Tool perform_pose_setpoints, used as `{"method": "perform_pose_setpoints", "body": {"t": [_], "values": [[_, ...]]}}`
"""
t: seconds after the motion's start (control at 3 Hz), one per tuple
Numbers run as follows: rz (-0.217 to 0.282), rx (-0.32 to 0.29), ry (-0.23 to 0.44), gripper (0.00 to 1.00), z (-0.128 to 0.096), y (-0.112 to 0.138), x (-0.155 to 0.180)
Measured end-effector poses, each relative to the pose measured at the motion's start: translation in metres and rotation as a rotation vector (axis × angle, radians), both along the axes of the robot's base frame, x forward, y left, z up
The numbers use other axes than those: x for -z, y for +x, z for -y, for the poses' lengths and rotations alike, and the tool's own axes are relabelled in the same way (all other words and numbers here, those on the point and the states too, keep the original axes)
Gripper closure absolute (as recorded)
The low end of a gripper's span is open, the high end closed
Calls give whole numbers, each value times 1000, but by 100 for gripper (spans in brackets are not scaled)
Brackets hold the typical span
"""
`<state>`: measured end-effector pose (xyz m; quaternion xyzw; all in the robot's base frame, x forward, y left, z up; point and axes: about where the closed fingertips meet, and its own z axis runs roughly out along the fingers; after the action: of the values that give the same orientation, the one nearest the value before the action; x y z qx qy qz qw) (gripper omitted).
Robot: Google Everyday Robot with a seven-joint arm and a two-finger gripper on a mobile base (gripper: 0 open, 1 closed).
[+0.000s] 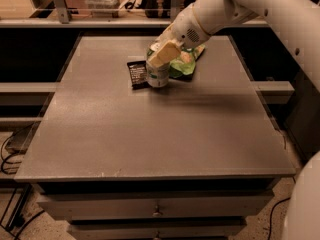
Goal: Move 7up can near rxbar chocolate
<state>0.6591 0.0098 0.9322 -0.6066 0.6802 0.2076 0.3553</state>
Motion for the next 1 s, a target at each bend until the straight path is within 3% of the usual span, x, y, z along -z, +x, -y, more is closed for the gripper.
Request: {"method": "perform_pose_setpoints", "body": {"t": [0.67, 1.0], "values": [[-17, 40, -2, 8, 17, 6, 6], [-25, 50, 1, 0, 22, 8, 8]]}}
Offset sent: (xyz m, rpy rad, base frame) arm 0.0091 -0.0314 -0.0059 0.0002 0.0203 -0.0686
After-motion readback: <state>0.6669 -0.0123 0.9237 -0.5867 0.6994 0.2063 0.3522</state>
